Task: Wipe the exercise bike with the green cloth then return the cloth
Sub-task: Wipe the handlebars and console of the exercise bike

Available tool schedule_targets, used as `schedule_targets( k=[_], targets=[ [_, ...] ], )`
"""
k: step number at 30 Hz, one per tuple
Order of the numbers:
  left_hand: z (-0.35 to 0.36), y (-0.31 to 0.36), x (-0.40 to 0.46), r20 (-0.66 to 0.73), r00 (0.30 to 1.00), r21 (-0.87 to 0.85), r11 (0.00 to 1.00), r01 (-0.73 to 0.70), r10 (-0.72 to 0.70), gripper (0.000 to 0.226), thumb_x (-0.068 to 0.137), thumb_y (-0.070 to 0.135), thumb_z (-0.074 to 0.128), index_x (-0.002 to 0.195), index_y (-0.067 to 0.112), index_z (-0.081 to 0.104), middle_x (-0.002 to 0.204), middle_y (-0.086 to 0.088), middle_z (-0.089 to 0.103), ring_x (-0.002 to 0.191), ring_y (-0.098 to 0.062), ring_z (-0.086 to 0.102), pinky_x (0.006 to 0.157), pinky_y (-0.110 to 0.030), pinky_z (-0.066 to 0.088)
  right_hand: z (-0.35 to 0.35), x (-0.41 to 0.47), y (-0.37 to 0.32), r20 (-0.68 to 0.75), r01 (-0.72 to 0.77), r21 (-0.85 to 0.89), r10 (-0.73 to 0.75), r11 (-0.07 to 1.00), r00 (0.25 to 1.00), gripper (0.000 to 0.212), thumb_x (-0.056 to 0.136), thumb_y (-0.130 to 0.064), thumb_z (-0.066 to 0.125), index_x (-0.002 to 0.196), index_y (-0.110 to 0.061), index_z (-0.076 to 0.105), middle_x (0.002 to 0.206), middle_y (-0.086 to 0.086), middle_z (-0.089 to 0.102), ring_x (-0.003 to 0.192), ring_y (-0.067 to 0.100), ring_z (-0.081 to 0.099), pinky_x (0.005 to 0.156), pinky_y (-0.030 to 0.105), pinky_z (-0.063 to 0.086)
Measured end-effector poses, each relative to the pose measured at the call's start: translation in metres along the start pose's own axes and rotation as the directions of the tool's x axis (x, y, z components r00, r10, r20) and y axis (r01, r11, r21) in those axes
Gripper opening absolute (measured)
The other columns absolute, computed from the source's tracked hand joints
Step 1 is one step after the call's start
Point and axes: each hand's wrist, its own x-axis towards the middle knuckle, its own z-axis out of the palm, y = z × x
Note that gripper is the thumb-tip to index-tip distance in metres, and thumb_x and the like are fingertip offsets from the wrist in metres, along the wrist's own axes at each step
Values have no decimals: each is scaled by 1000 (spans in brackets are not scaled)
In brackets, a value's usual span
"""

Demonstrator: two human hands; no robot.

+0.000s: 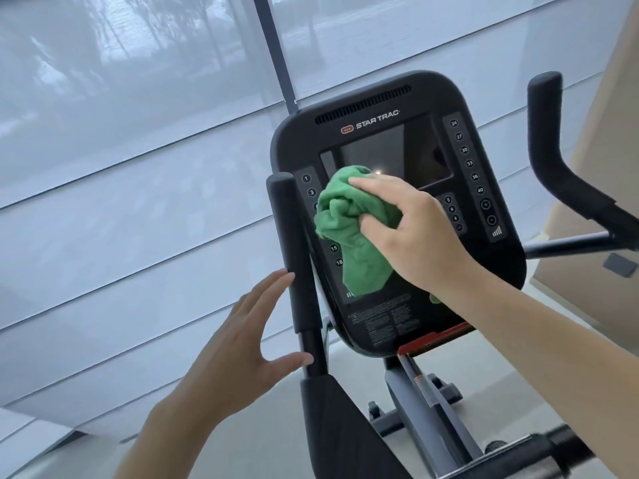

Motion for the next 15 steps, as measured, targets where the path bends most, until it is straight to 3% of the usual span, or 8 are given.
schedule_targets(
  k=[2,5,9,15],
  targets=[
    [3,1,-1,-4,1000,-7,1000,4,-4,99,79,81,65,161,52,17,168,31,16,153,0,28,112,-44,48,17,9,-8,87,-5,6,5,1000,996,56,93,-4,67,148,-15,60,151,-2,58,142,4,48,122,16,30],
    [6,1,-2,-9,1000,-30,999,14,-14,91,81,82,63,158,49,28,168,32,16,152,0,30,111,-46,49,48,3,-12,237,-70,113,41,991,971,66,97,-4,64,158,-22,47,149,-5,60,138,7,55,120,28,41],
    [11,2,-1,-32,999,-116,993,25,-29,86,81,76,69,155,45,39,168,30,20,150,-1,36,109,-45,51,62,-11,0,196,-114,167,80,979,977,68,99,-7,63,161,-25,41,142,-11,65,129,0,61,114,28,48],
    [18,2,0,-64,997,-174,984,37,-49,77,80,72,73,147,49,44,163,27,33,142,2,45,103,-38,53,62,-41,14,294,-214,147,163,966,942,64,98,-7,61,158,-22,47,140,-11,66,129,1,61,115,30,48]
  ],
)
